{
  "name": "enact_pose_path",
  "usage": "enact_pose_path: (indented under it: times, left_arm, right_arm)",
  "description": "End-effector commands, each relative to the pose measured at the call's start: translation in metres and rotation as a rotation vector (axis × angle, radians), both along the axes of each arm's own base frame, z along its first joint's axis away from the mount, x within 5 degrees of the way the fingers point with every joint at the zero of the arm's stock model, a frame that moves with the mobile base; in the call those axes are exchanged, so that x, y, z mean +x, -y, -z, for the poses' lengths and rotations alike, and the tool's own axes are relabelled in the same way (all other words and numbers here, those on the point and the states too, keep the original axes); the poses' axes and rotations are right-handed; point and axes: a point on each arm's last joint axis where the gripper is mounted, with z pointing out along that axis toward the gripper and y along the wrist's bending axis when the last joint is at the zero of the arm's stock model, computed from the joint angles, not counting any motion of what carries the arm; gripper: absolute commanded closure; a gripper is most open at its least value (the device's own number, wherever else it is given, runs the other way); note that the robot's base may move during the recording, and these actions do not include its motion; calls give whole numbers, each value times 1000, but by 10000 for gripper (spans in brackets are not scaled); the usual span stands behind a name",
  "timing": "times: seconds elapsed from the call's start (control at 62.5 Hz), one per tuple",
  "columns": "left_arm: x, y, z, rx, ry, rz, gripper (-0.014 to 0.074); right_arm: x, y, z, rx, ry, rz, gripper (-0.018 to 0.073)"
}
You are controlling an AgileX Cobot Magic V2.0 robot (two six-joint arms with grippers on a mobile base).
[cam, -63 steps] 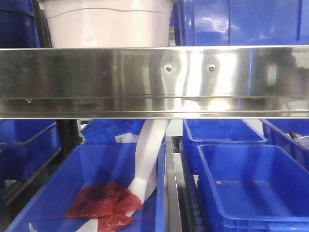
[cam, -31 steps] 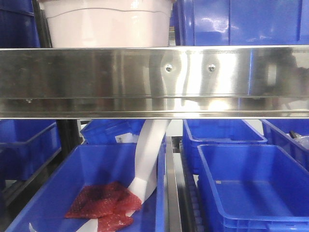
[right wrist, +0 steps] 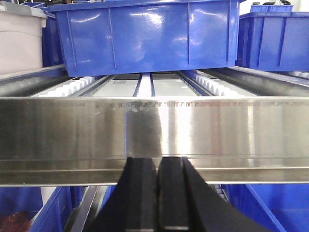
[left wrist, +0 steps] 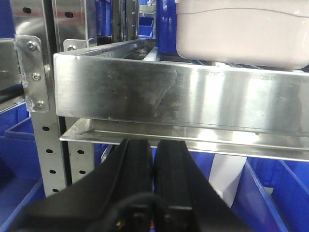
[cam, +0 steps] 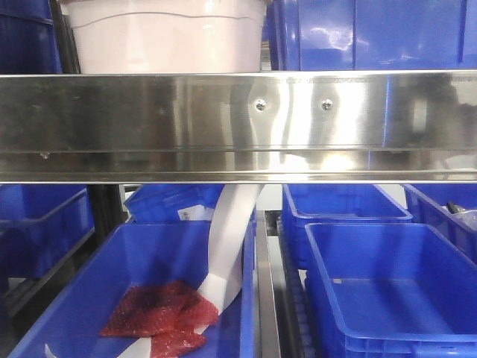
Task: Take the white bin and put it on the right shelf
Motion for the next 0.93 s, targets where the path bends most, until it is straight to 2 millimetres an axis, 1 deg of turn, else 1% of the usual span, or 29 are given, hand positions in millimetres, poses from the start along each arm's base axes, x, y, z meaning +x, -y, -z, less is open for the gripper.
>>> enact_pose_path:
  times: [0.0, 0.912]
  left_arm:
    - [0, -1, -1, -11, 78, -4, 713]
    - [0, -1, -1, -11, 78, -4, 713]
  right_arm:
    - [-2, 1, -9, -19, 96, 10, 491]
    - [-2, 1, -9, -19, 96, 10, 491]
